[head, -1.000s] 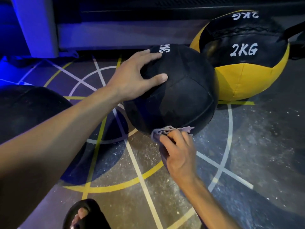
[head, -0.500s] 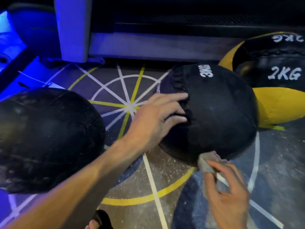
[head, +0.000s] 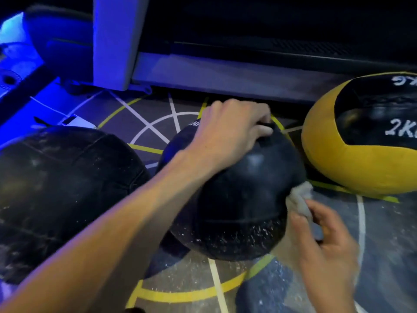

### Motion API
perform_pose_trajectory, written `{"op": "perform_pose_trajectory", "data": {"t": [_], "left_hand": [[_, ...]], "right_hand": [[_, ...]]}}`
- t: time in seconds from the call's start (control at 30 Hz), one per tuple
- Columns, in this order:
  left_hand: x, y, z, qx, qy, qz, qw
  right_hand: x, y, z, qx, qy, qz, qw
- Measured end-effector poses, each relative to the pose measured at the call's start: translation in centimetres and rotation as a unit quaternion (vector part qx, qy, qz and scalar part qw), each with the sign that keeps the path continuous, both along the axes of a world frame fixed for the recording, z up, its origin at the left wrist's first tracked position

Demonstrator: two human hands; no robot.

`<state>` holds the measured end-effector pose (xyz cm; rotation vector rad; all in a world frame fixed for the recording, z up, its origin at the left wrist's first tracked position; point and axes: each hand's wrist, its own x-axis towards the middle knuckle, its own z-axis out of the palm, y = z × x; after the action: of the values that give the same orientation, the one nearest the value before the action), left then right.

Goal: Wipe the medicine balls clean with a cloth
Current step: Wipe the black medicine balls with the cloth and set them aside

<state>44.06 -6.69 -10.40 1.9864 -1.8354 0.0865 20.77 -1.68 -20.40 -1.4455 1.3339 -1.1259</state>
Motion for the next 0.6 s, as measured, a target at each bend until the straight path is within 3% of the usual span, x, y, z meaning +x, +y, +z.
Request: {"op": "perform_pose_trajectory", "data": {"t": [0.1,0.2,0.3,0.37,0.53,0.6], "left_hand": [[2.5,-2.1,-0.9,0.023,0.076,0.034,0.996],[5.9,-3.5,0.1,0.048,0.200,-0.016,0.979],[9.6,-1.8,1.5,0.151,0.186,-0.023,0.971],[11.0,-0.3,0.3,0.225,0.243,-0.033,0.943],[11.1,-0.3,-3.0,0.190,0.245,-0.018,0.951],[10.7,-0.5,-3.2,0.186,0.234,-0.013,0.954]], "right_hand": [[1.7,-2.6,0.4,0.015,0.003,0.040,0.999],[3.1,-5.2,1.0,-0.011,0.010,0.062,0.998],[3.9,-8.4,1.8,-0.033,0.024,0.074,0.996],[3.8,-10.6,2.2,-0.052,0.055,0.086,0.993],[4.1,-13.1,2.6,-0.042,0.076,0.057,0.995],[5.5,-10.0,1.9,-0.121,0.077,0.044,0.989]]}}
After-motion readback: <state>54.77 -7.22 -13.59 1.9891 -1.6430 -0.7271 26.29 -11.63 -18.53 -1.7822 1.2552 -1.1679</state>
